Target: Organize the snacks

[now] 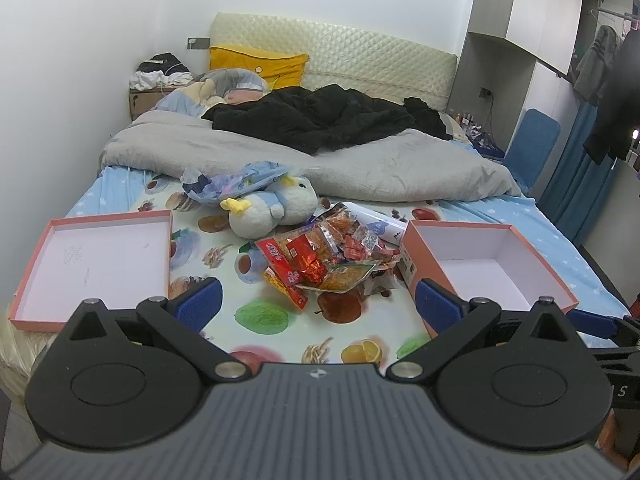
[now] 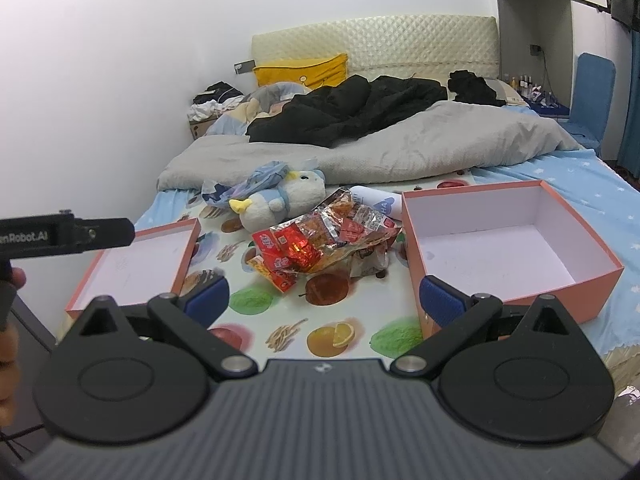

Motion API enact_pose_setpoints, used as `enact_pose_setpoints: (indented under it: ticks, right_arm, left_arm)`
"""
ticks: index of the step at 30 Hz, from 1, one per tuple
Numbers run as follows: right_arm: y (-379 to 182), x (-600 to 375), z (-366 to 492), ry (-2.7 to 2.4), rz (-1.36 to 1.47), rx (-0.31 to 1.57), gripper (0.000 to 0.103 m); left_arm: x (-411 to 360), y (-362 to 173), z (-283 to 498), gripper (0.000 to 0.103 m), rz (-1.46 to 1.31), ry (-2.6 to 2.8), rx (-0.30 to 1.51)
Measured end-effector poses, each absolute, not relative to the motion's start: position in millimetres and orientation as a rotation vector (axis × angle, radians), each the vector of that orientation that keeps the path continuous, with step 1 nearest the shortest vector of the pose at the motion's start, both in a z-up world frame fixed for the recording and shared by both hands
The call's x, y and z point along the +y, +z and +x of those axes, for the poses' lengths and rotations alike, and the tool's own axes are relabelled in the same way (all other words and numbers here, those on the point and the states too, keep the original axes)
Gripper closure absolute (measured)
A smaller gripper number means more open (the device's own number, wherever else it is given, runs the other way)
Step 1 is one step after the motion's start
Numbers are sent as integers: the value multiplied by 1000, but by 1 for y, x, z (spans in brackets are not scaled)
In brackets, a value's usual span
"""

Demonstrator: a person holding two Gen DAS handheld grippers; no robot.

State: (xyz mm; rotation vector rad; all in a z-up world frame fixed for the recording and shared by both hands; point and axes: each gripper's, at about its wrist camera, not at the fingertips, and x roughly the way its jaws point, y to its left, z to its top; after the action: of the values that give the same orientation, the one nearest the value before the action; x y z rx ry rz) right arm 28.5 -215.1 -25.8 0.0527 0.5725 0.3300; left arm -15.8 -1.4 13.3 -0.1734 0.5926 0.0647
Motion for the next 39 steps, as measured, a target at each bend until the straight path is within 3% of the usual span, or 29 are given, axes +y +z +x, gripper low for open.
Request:
enact_pose_setpoints:
  ticks: [39]
  right_arm:
    - [-54,-215,37,312,76,627,0]
  left_arm:
    - [-7,-29,12,0,-143,16,638]
